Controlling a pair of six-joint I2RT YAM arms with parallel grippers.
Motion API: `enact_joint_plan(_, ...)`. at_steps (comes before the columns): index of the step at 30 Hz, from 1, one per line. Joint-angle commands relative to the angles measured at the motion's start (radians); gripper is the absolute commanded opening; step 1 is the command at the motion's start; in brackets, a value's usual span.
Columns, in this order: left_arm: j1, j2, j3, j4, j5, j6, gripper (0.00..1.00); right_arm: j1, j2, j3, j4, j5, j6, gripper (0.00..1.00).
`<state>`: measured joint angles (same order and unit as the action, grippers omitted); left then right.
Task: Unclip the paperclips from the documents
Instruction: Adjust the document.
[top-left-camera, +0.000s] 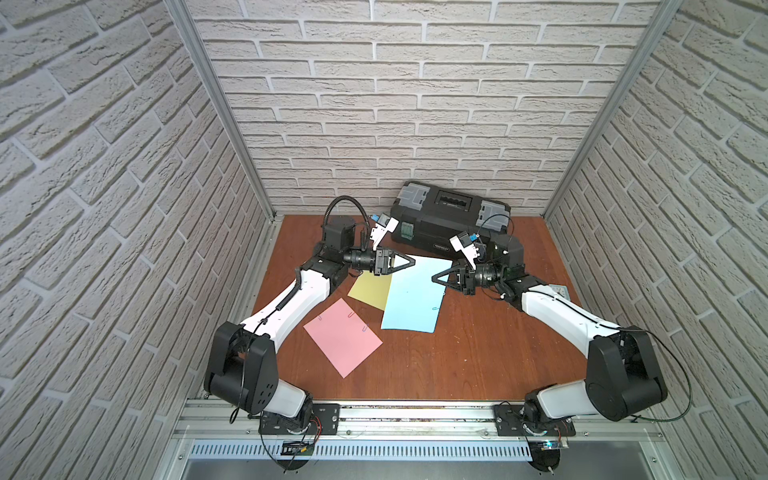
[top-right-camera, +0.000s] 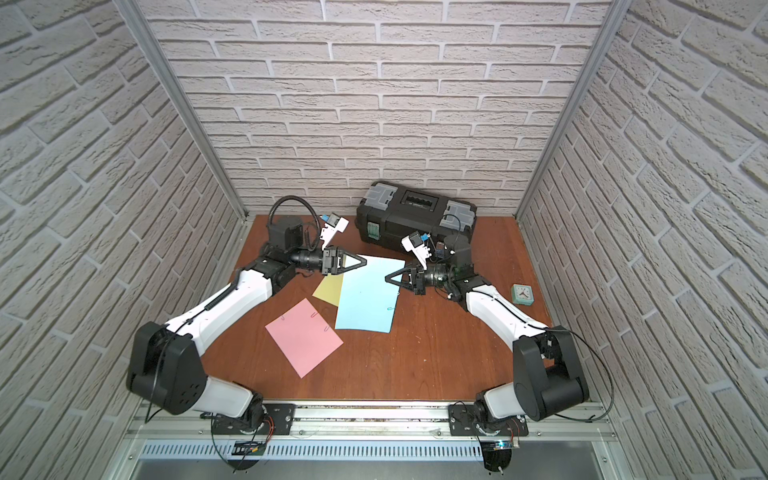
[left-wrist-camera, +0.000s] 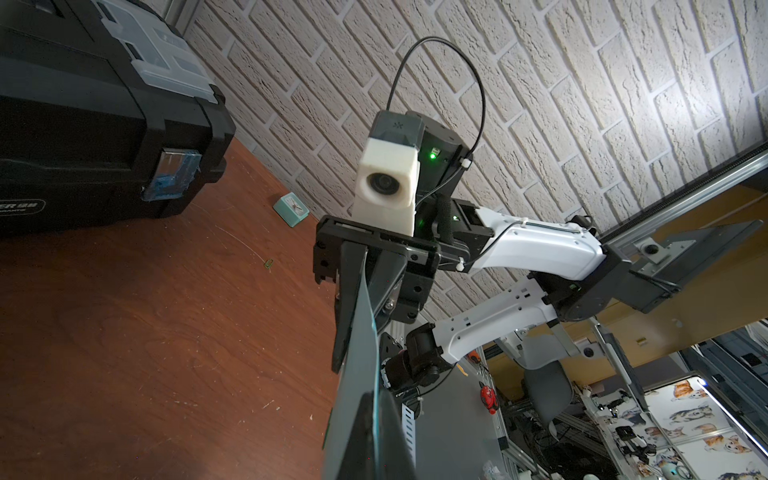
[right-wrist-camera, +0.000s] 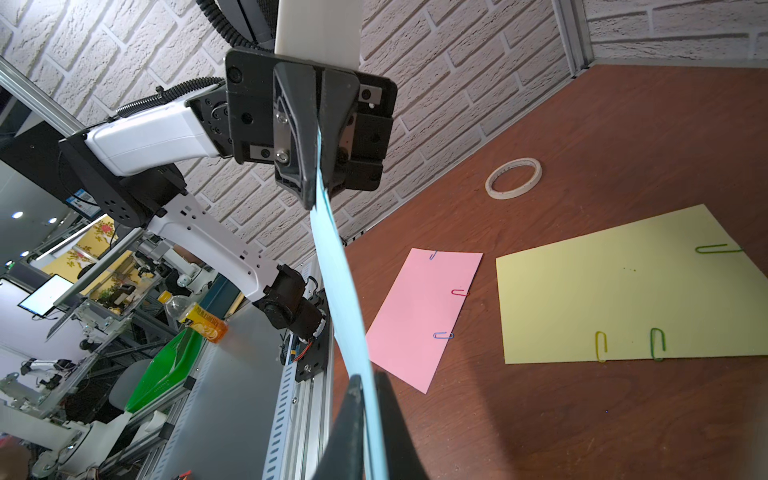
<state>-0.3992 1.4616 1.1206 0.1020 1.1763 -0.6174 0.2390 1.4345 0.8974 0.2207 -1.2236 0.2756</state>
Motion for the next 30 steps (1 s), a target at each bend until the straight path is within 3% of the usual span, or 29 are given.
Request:
enact_joint_plan(1, 0.007, -0.018, 0.0, 0.001, 0.014, 0.031, 0.0, 0.003, -0.017, 0.021, 0.016, -0.031, 0.001, 0.03)
enact_joint_plan(5, 0.008, -0.012, 0.009, -0.029, -0.002, 0.046, 0.02, 0.003, -0.017, 0.041, -0.03, -0.028, -0.017, 0.03)
enact_joint_plan(9, 0.009, -0.014, 0.01, -0.058, -0.019, 0.06, 0.38, -0.002, -0.016, 0.06, -0.065, -0.021, -0.031, 0.03)
enact_joint_plan(13, 0.012, -0.027, -0.013, -0.049, -0.02, 0.056, 0.49, -0.011, -0.007, 0.095, -0.097, -0.03, -0.034, 0.03)
enact_joint_plan(23, 0.011, -0.043, -0.119, 0.108, -0.012, -0.045, 0.46, -0.026, 0.017, 0.209, -0.265, -0.044, -0.123, 0.03)
enact_joint_plan(30, 0.011, -0.037, -0.143, 0.223, -0.017, -0.118, 0.3, -0.025, 0.043, 0.243, -0.329, -0.053, -0.152, 0.03)
